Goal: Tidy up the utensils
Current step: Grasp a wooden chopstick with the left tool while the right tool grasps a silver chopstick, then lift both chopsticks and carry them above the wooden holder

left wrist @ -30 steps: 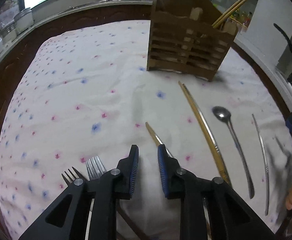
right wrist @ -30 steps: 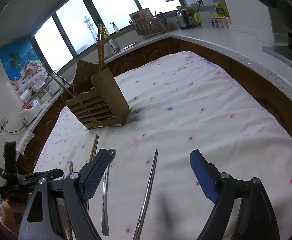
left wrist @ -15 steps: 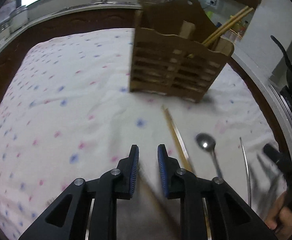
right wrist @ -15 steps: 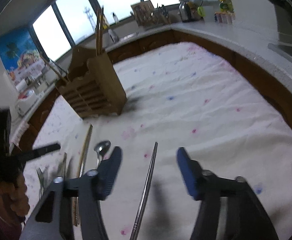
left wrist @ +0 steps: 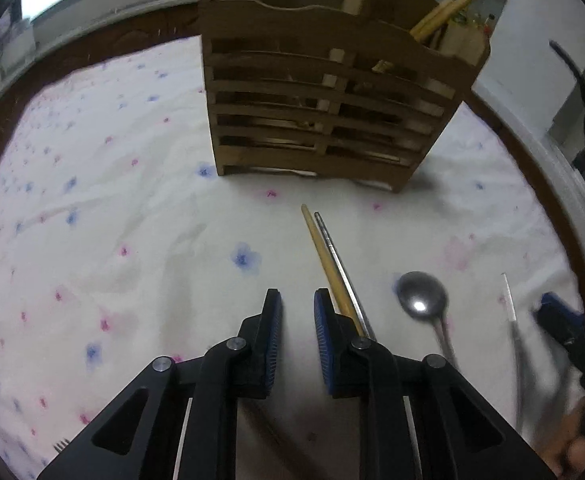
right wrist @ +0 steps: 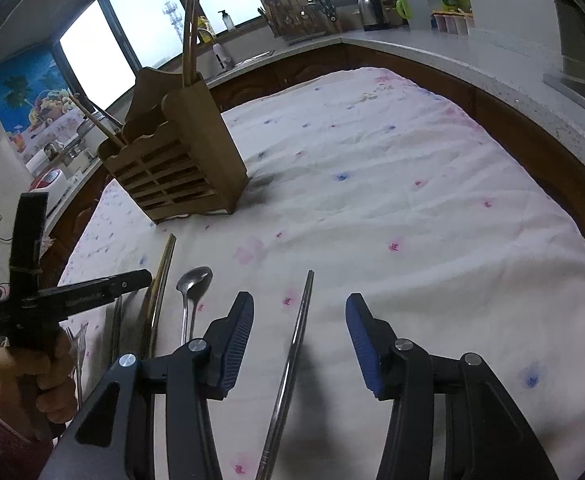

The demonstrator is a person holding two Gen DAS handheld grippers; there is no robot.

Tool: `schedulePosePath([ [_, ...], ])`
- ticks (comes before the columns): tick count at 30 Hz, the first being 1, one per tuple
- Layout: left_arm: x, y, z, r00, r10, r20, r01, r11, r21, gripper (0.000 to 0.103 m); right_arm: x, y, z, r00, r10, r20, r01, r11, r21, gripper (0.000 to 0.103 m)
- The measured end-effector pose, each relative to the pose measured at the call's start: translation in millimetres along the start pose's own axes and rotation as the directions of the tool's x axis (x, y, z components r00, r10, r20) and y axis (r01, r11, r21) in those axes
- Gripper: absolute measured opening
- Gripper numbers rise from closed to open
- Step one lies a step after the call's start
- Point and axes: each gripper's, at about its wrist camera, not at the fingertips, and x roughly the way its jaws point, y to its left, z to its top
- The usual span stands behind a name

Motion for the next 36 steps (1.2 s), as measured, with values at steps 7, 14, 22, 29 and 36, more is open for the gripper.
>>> schedulePosePath([
  [7,13,-9,14,0.999,-0.026,-0.024,0.026,1.000,0.004,0.020,3,0,0,1.000,-0.008,-0.009,0.008,1.000,-0.003,0.050],
  [14,14,-15,10,1.000,0.023,-0.012,-0.022,0.998,0.063,0.020,5,4,1,0.999,-0.027,-0.023,0.027,0.999,-0.034,0.049],
  [22,14,-9,27,0.999,0.031,-0.034,-0.030,0.998,0.049,0.020,32,13,4,0.989,-0.107,-0.102,0.096,0.990,-0.104,0.030],
  [29,26,-29,32,0.996,0.087,-0.022,-0.082,0.981,0.178,0.013,45,38,3,0.976,-0.193,-0.097,0.165,0.956,-0.242,0.018],
  [36,22,-33,21,0.999,0.047,-0.008,-0.044,0.984,0.175,0.006,30,29,8,0.991,-0.050,-0.124,0.033,0.990,-0.135,0.004],
])
